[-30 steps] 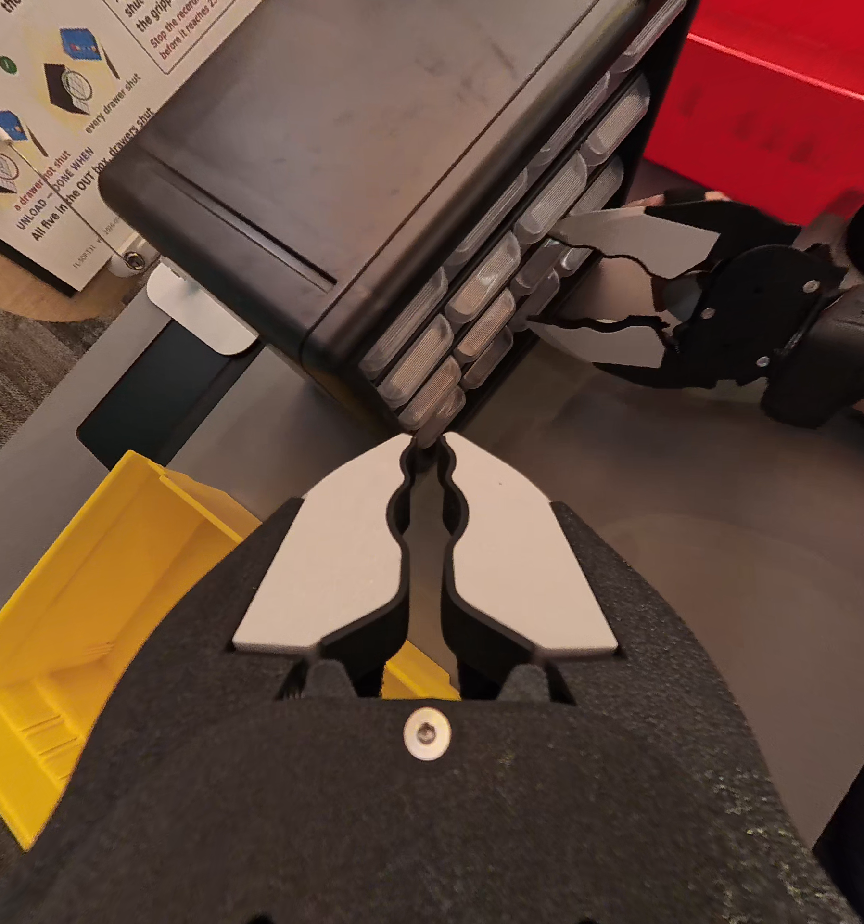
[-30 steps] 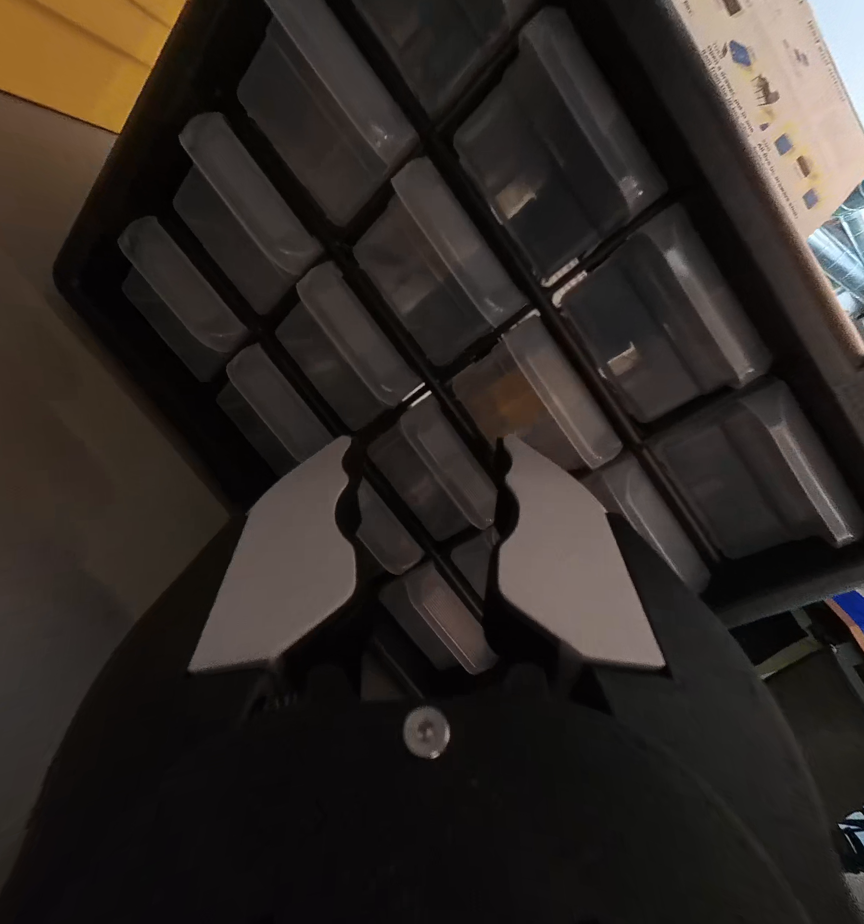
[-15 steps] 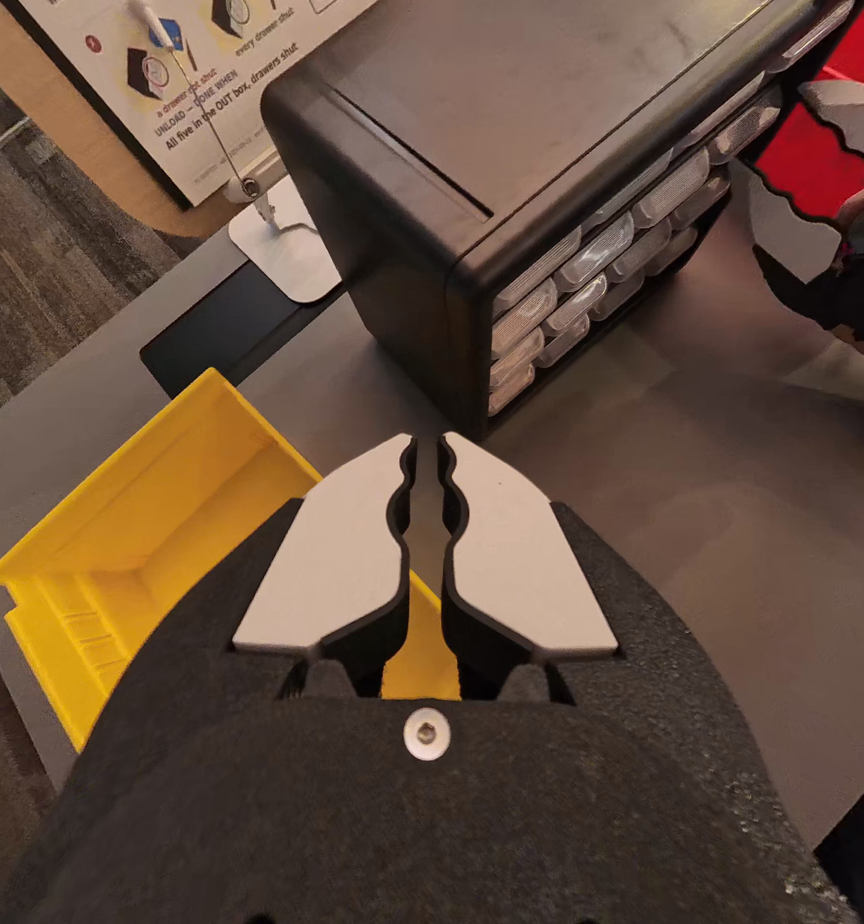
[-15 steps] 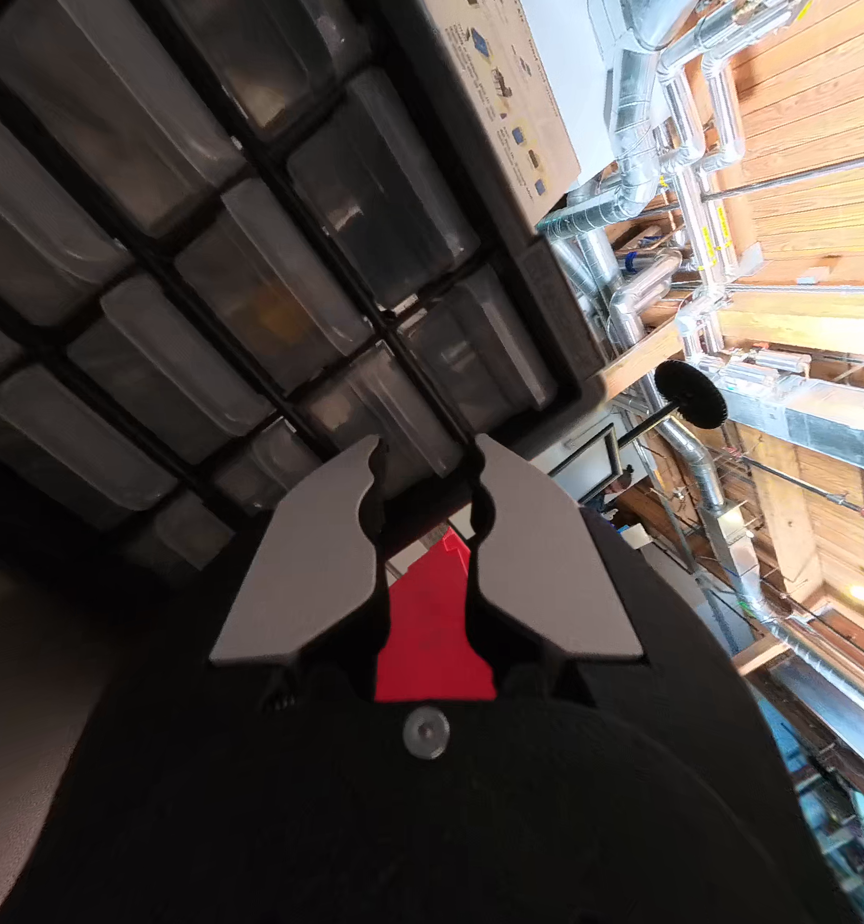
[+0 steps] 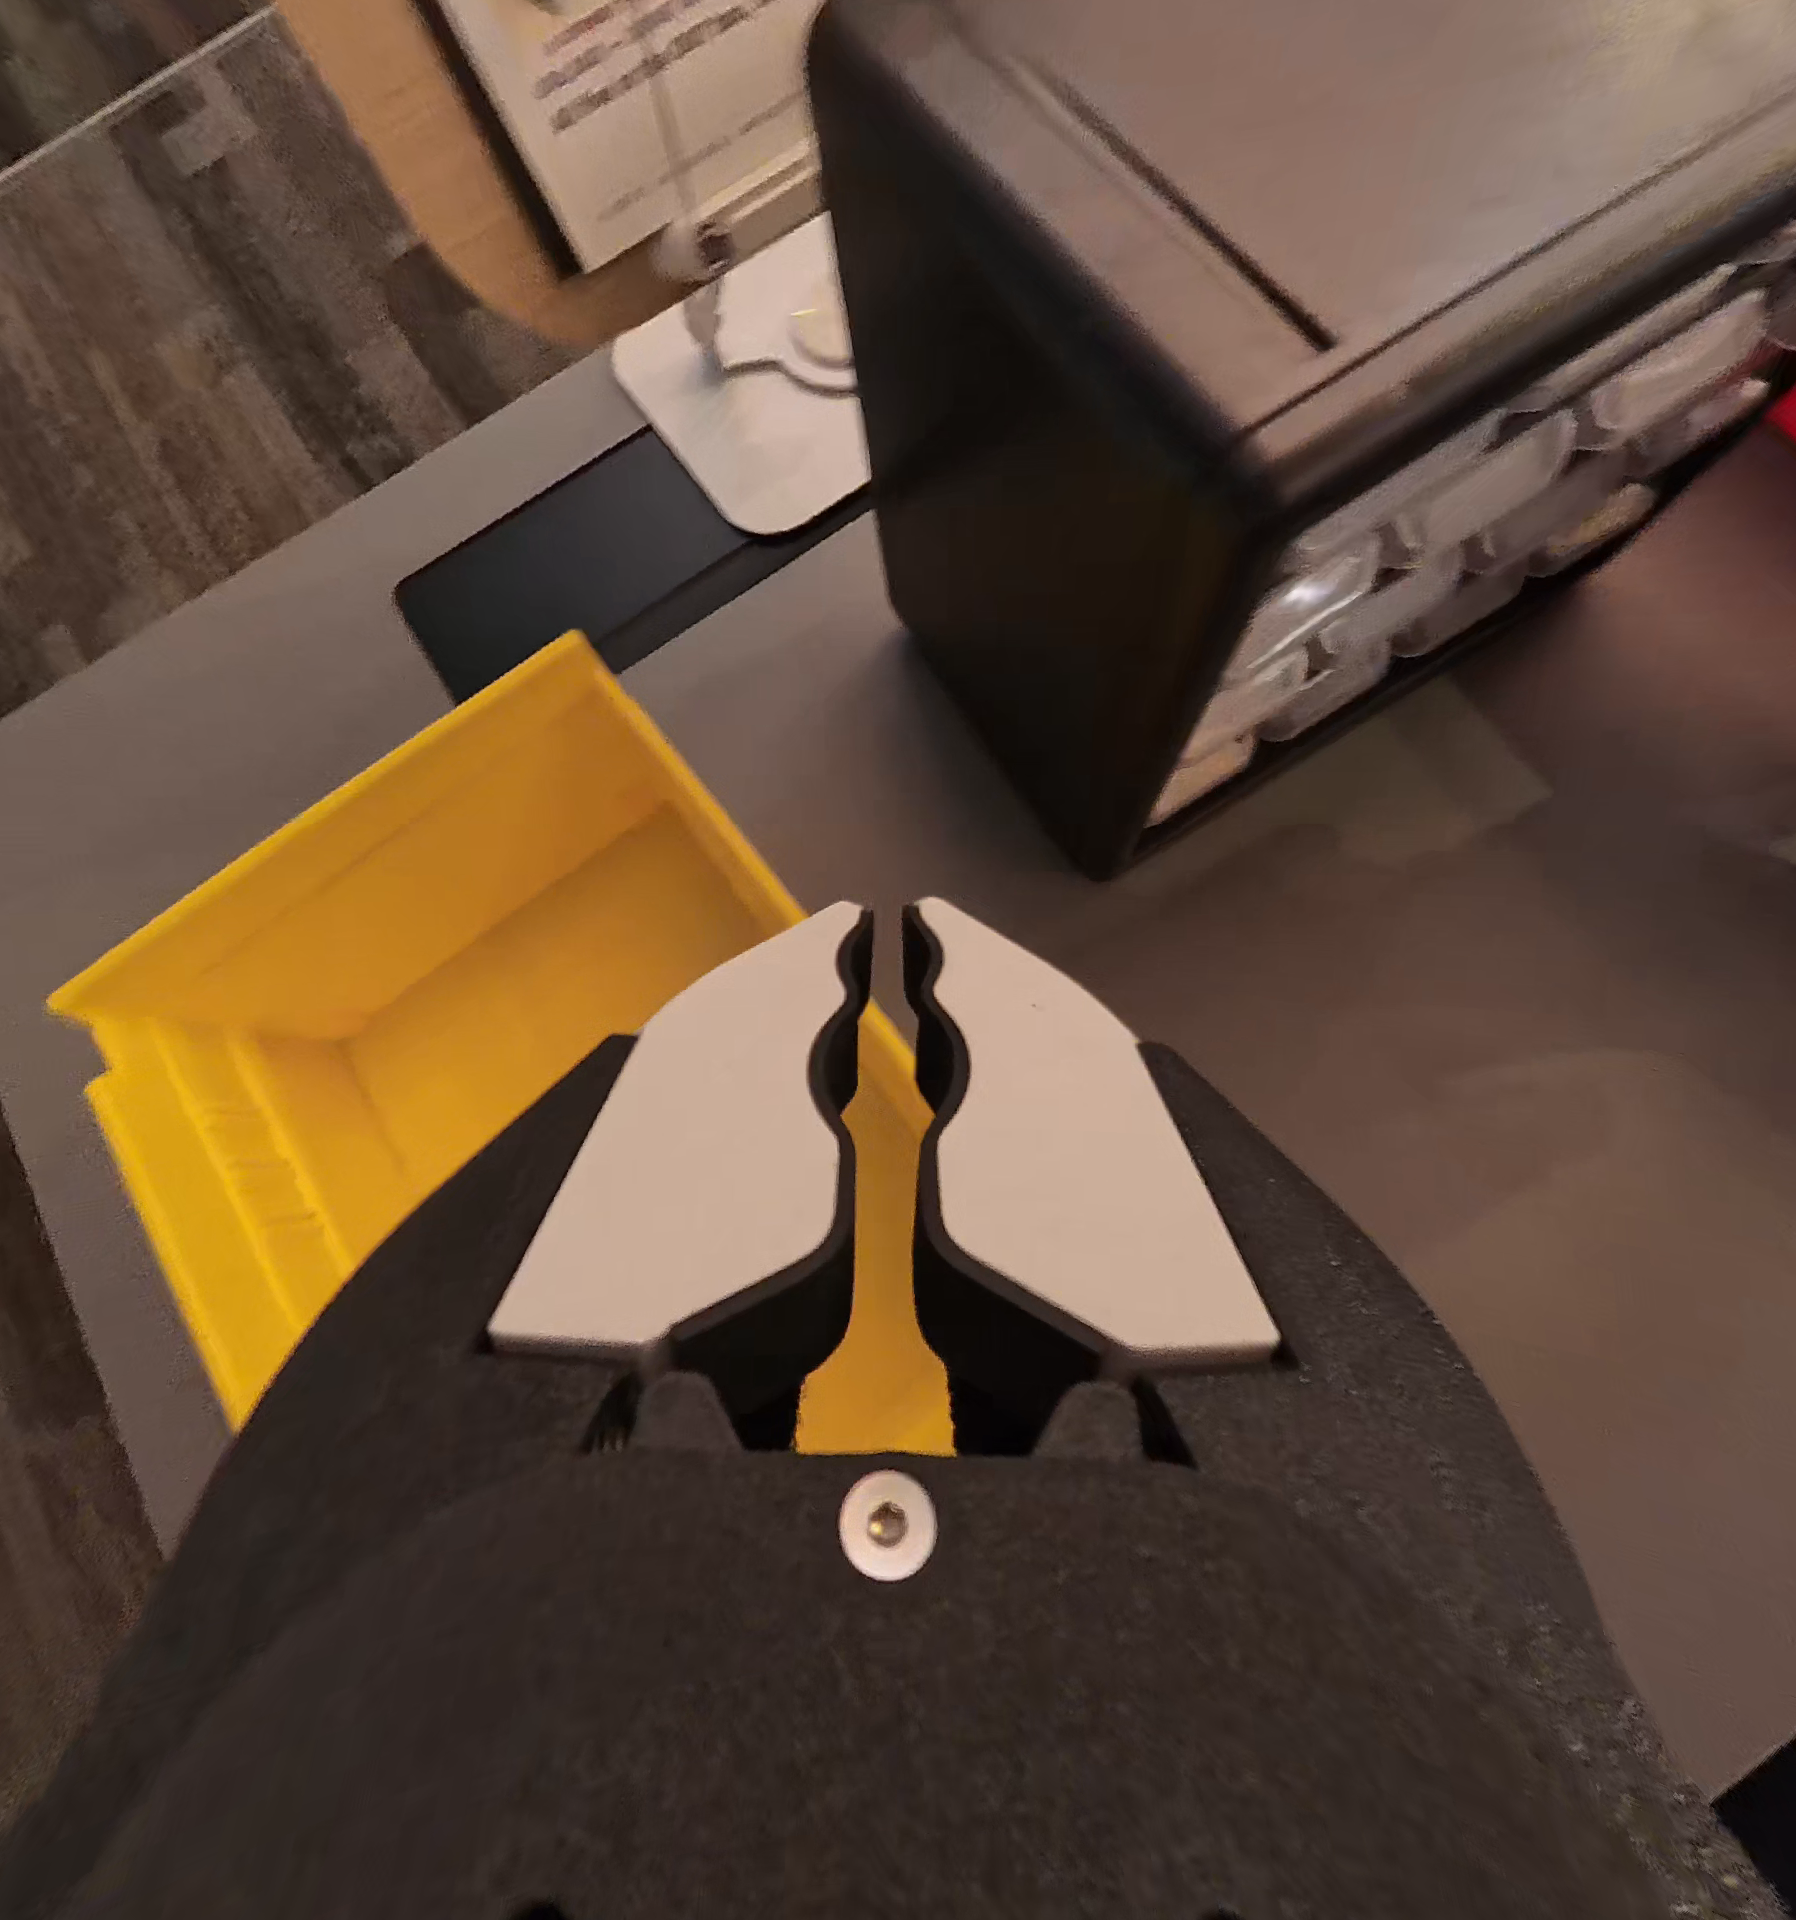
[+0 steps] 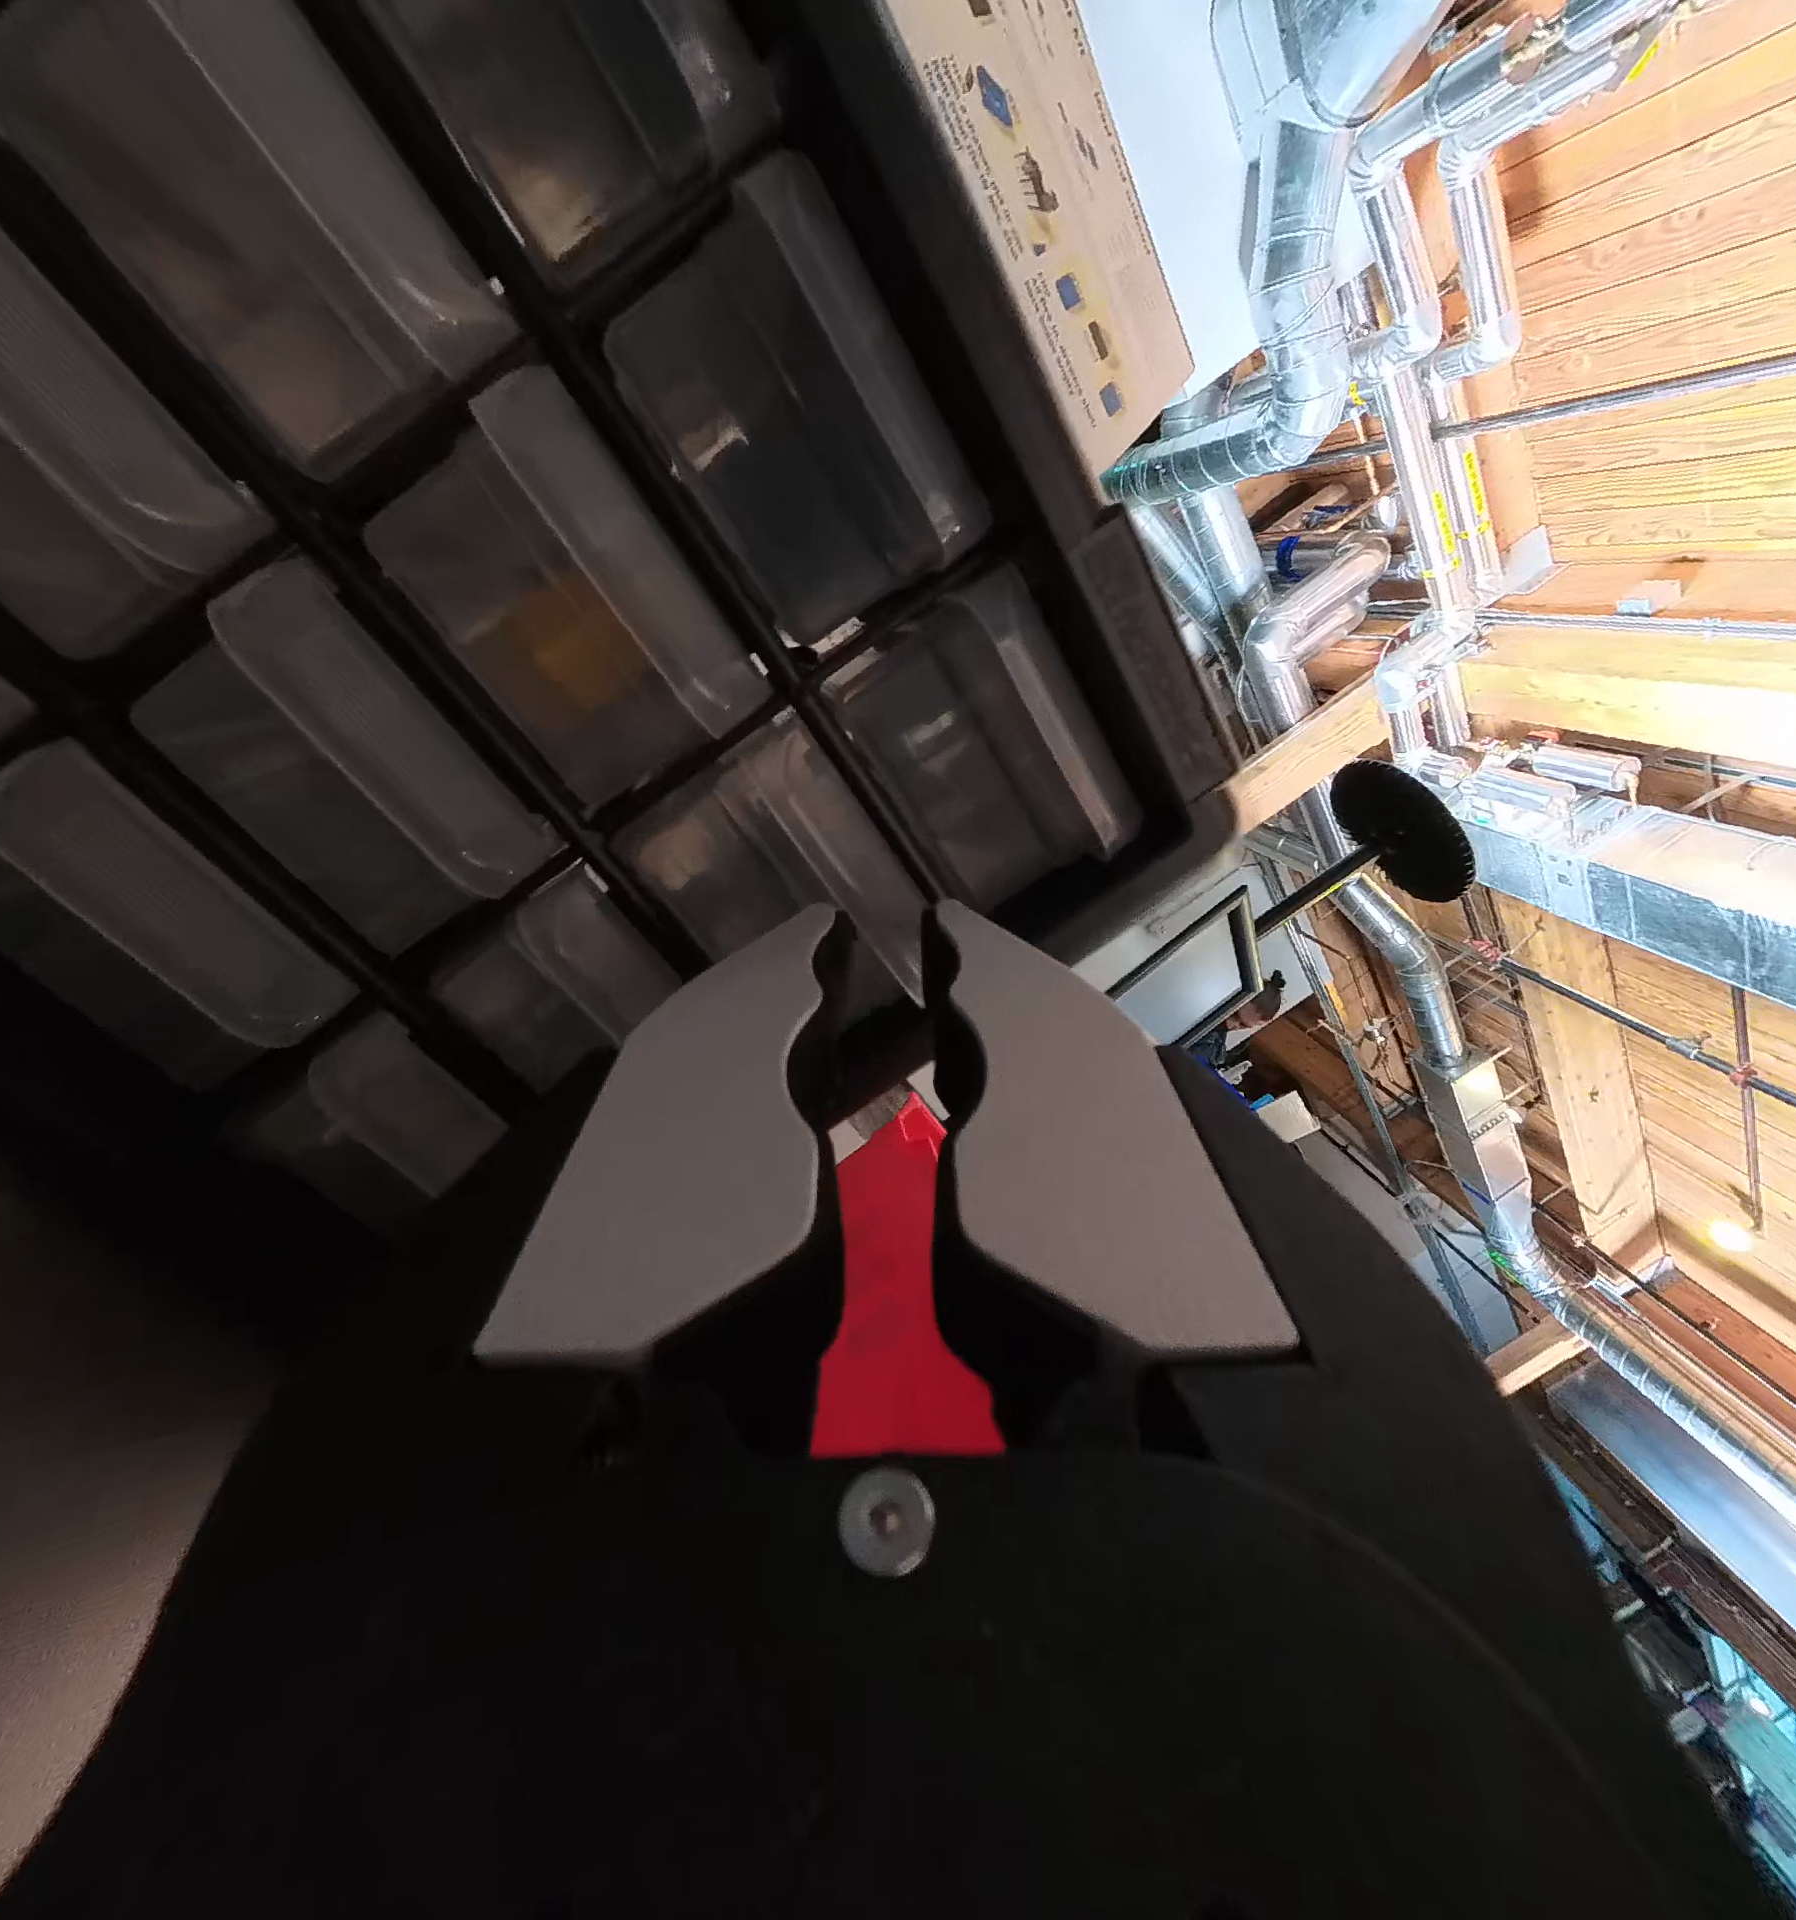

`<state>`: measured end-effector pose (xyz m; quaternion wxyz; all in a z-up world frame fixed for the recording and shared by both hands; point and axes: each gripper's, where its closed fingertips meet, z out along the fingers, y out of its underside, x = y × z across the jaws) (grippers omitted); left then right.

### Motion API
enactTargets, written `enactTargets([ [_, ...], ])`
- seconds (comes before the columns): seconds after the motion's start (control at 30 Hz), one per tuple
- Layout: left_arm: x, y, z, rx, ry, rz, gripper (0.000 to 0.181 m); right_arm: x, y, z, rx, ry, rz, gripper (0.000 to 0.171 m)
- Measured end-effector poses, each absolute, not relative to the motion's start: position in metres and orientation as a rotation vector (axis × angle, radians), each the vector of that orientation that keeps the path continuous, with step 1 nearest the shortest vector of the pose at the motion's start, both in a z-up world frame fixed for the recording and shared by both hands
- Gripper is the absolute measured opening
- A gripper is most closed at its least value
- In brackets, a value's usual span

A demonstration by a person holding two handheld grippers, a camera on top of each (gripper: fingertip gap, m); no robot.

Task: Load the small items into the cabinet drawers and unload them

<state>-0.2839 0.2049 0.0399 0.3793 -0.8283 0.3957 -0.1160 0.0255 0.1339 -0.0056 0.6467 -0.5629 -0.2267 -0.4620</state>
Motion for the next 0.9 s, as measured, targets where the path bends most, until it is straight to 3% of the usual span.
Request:
enactTargets([
  [0.37, -0.399, 0.252, -0.024, -2.500, 0.594, -0.148, 0.009, 0.007, 0.082, -0.004, -1.228, -0.555, -1.059, 0.013],
  [0.77, -0.376, 0.276, -0.115, -2.688, 0.792, -0.205, 0.023, 0.001, 0.070, -0.003, -1.204, -0.551, -1.032, 0.013],
  [0.9, -0.367, 0.277, -0.128, -2.783, 0.654, -0.232, 0.011, 0.003, 0.070, -0.003, -1.211, -0.547, -1.021, 0.013],
])
